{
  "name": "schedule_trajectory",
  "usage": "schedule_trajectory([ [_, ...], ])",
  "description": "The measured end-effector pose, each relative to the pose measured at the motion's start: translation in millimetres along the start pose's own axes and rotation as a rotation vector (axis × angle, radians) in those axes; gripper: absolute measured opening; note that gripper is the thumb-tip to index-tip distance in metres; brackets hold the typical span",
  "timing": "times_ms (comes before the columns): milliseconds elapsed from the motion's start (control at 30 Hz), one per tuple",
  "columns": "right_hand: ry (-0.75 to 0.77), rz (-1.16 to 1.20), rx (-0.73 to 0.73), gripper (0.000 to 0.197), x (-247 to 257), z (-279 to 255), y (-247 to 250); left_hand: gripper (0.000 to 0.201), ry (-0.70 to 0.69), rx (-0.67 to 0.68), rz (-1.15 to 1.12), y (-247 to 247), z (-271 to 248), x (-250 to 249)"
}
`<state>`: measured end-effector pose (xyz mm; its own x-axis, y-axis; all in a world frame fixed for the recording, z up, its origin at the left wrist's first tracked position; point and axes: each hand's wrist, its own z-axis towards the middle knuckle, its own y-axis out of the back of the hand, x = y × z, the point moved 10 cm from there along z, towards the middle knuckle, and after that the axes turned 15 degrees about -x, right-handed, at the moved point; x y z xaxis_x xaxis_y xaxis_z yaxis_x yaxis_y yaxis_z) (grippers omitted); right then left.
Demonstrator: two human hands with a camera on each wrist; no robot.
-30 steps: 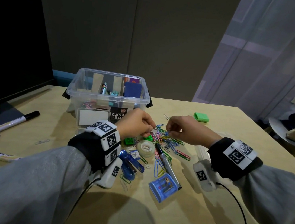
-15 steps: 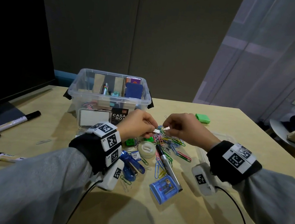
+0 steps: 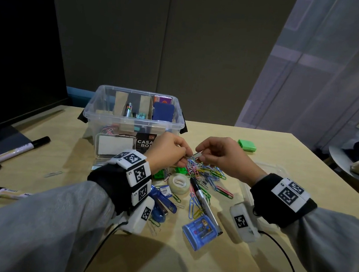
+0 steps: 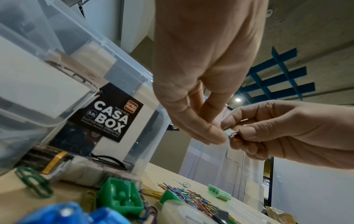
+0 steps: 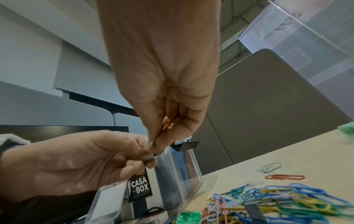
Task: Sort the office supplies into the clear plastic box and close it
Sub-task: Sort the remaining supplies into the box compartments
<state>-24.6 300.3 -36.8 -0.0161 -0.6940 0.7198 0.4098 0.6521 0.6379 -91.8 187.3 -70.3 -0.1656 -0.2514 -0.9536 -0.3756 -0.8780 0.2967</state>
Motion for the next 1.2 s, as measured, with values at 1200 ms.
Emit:
schedule_trajectory([
  [1200,0.027,-0.305,0.076,0.013,-0.3,-2.8,-2.1,0.018,-0.537,-0.065,0.575,-2.9,-9.9,-38.4],
])
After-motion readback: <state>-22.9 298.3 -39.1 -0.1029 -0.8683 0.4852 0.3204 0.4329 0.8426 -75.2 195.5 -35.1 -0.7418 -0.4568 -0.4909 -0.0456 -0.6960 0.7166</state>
